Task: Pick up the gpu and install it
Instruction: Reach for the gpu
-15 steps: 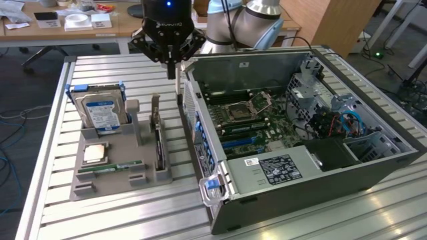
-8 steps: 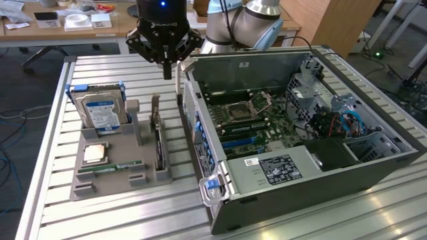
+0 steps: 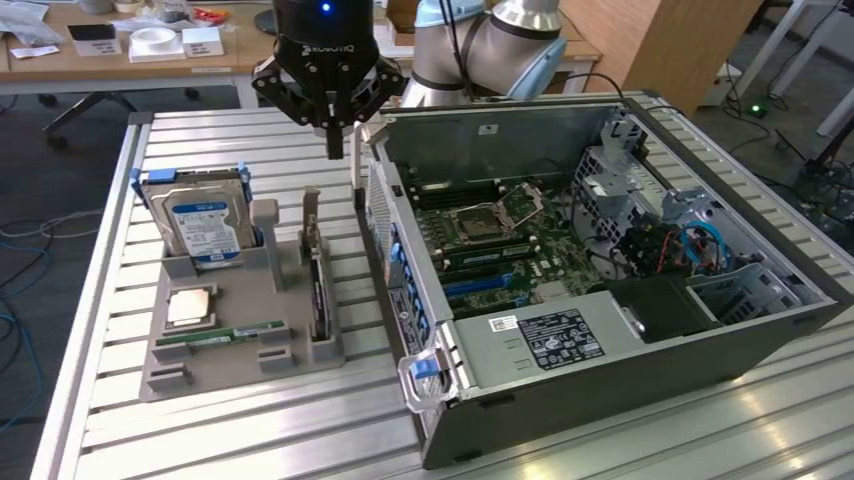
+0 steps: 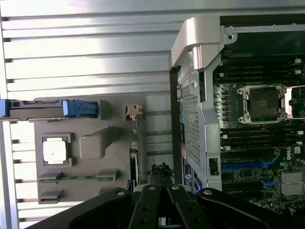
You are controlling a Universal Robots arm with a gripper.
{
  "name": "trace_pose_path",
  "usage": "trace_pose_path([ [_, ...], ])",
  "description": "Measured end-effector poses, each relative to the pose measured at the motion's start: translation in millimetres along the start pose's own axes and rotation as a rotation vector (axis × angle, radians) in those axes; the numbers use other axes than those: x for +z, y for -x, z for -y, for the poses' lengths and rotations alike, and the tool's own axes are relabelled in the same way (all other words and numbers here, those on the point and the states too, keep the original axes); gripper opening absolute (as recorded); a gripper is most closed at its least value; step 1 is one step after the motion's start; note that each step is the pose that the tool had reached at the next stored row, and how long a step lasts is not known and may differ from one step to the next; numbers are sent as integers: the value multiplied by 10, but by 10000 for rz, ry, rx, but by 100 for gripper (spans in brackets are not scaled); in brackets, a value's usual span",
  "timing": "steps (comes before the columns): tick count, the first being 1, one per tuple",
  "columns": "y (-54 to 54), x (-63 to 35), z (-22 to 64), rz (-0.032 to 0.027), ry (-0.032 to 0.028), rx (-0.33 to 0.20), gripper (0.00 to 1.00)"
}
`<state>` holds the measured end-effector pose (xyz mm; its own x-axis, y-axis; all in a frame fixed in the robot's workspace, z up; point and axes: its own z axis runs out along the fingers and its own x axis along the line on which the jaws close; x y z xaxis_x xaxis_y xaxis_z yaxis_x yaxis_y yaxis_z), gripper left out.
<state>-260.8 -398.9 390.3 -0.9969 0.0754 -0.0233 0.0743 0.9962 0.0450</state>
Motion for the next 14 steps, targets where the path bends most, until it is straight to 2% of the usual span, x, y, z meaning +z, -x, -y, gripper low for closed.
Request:
trace_pose_path([
  [3,-21,-1,2,1,0,2,11],
  [14,-244,-6,18,11,0,11,11],
])
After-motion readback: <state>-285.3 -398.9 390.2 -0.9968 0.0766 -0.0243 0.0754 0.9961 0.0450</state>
